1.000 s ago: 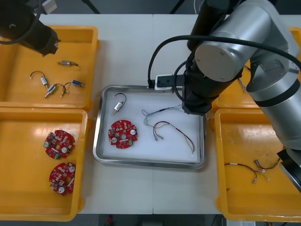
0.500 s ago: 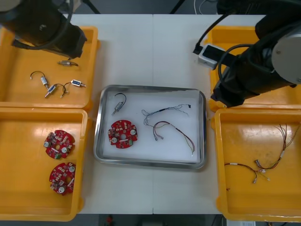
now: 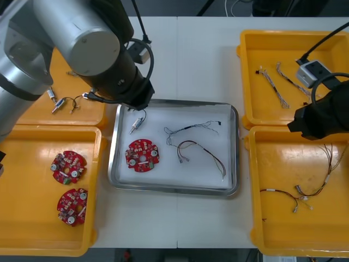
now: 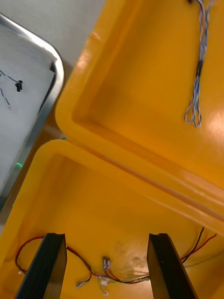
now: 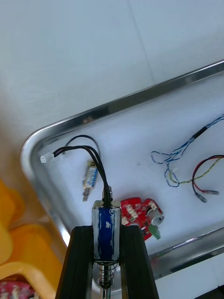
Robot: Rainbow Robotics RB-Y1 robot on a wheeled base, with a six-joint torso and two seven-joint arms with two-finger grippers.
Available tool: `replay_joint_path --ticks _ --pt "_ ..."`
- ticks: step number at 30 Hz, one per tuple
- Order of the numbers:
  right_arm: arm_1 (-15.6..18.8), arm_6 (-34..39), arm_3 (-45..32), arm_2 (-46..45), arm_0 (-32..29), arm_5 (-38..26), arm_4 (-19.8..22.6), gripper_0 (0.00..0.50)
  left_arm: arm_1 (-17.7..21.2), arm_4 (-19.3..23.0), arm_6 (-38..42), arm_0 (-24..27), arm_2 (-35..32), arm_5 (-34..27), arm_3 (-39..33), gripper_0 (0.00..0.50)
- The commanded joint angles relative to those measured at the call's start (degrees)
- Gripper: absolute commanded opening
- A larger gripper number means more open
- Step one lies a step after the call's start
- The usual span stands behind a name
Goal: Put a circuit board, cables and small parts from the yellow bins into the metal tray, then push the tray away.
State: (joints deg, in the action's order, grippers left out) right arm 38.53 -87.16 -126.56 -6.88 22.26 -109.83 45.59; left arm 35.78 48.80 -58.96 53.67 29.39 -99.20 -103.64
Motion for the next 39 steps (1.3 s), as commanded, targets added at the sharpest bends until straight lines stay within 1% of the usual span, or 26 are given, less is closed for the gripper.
replay_joint_path --ticks 1,6,10,15,18,20,22,25,27,28,29,30,31,32,39 --pt "2.7 3.6 -3.1 -8.9 -6.5 -0.2 3.3 0.5 -2.5 -0.5 2.5 3.1 5.1 5.5 4.1 0.001" --pt "3.1 5.4 -3.5 -15.0 -11.7 -0.2 5.6 0.5 -3.2 -1.7 2.8 3.2 9.7 10.0 7.8 0.001" --pt "3.5 5.5 -3.8 -18.2 -15.1 -0.2 5.0 0.5 -3.5 -2.8 2.8 3.5 12.5 12.5 10.0 0.001" --pt "3.5 6.5 -5.9 -19.5 -18.2 -0.2 2.8 0.5 -3.5 -3.4 2.9 3.5 14.7 15.4 11.1 0.002" --pt "2.4 9.1 -6.6 -19.5 -19.4 -0.2 2.6 0.5 -3.7 -3.7 3.1 3.5 15.4 16.0 11.2 0.002" --pt "1.0 12.1 -7.6 -19.4 -20.1 -0.2 2.7 0.5 -3.7 -3.9 3.1 3.5 16.0 16.5 11.3 0.007" --pt "0.2 13.8 -8.6 -19.4 -20.5 -0.2 2.2 0.5 -3.8 -4.2 3.1 3.5 16.2 16.5 11.3 0.017" --pt "-0.8 14.9 -10.0 -18.8 -20.9 -0.2 1.3 0.5 -3.8 -4.2 3.1 3.5 16.4 16.5 11.4 0.047" --pt "-1.0 15.1 -10.5 -18.1 -21.0 -0.2 0.7 0.5 -3.8 -4.2 3.1 3.5 16.4 16.5 11.5 0.074" --pt "-1.0 15.2 -10.5 -17.5 -21.0 -0.2 0.3 0.5 -3.8 -4.2 3.1 3.5 16.4 16.5 11.5 0.118" --pt "-1.0 15.3 -10.5 -16.9 -21.0 -0.2 0.0 0.5 -3.8 -4.2 3.2 3.5 16.4 16.4 11.4 0.225" --pt "-1.0 15.4 -10.5 -16.8 -21.0 -0.2 -0.1 0.5 -3.8 -4.2 3.3 3.5 16.4 16.5 11.5 0.292" --pt "-0.9 15.4 -10.5 -16.5 -21.0 -0.2 -0.3 0.5 -3.8 -4.2 3.4 3.5 16.4 16.4 11.4 0.42" --pt "-0.9 15.4 -10.5 -16.2 -21.0 -0.2 -0.4 0.5 -3.8 -4.2 3.5 3.5 16.4 16.4 11.4 0.5" --pt "-1.0 15.4 -10.5 -15.5 -20.9 -0.2 -0.4 0.5 -3.8 -4.1 3.9 3.5 16.3 16.5 11.2 0.5"
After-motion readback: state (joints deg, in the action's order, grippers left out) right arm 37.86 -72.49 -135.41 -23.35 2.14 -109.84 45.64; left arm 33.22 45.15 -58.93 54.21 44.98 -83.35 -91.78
